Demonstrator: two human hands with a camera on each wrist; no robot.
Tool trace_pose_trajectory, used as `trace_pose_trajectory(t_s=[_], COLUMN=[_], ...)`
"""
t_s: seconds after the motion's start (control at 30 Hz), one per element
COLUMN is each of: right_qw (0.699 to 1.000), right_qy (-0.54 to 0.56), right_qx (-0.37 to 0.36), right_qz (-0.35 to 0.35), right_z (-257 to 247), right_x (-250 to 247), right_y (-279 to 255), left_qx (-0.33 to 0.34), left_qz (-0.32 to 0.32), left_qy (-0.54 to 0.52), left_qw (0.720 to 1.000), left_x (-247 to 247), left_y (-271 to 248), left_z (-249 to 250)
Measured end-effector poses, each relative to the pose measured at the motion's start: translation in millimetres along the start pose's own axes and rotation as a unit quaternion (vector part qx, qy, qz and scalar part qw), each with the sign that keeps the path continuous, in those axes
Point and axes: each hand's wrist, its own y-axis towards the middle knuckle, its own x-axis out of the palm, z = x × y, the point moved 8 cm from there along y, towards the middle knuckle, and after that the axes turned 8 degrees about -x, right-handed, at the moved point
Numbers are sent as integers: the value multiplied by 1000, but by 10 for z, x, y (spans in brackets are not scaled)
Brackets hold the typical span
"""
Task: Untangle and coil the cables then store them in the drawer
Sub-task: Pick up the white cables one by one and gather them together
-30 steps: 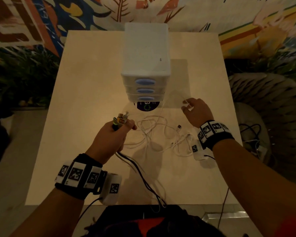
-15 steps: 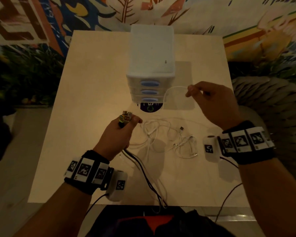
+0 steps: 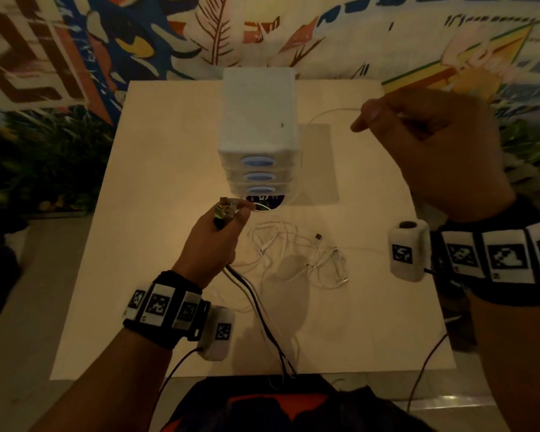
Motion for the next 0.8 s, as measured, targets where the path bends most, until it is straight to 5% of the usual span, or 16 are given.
trace_pose_trajectory(t_s=[0.13, 0.27, 0.5, 0.63, 0.73, 0.8], right_qw=[998, 989, 992, 977, 935, 926], right_qy=[21, 69, 119, 147, 176, 179], right_qx=[-57, -126, -21, 17, 37, 19], right_qz=[-16, -46, 24, -151, -307, -330], right_z=[-307, -556, -148, 108, 50, -3], right_x=[-49, 10, -67, 615, 1313, 1655], right_y=[-17, -97, -85, -318, -647, -745], left_qx=[121, 119, 132, 175, 169, 176], left_qz=[-21, -8, -31, -53, -68, -65], left_qy=[61, 170, 120, 67, 40, 48], left_qw=[991, 978, 983, 981, 983, 981], left_x=[164, 305, 251, 266, 274, 277], left_y=[-185, -166, -300, -468, -525, -562], left_z=[412, 512, 621, 855, 960, 1036])
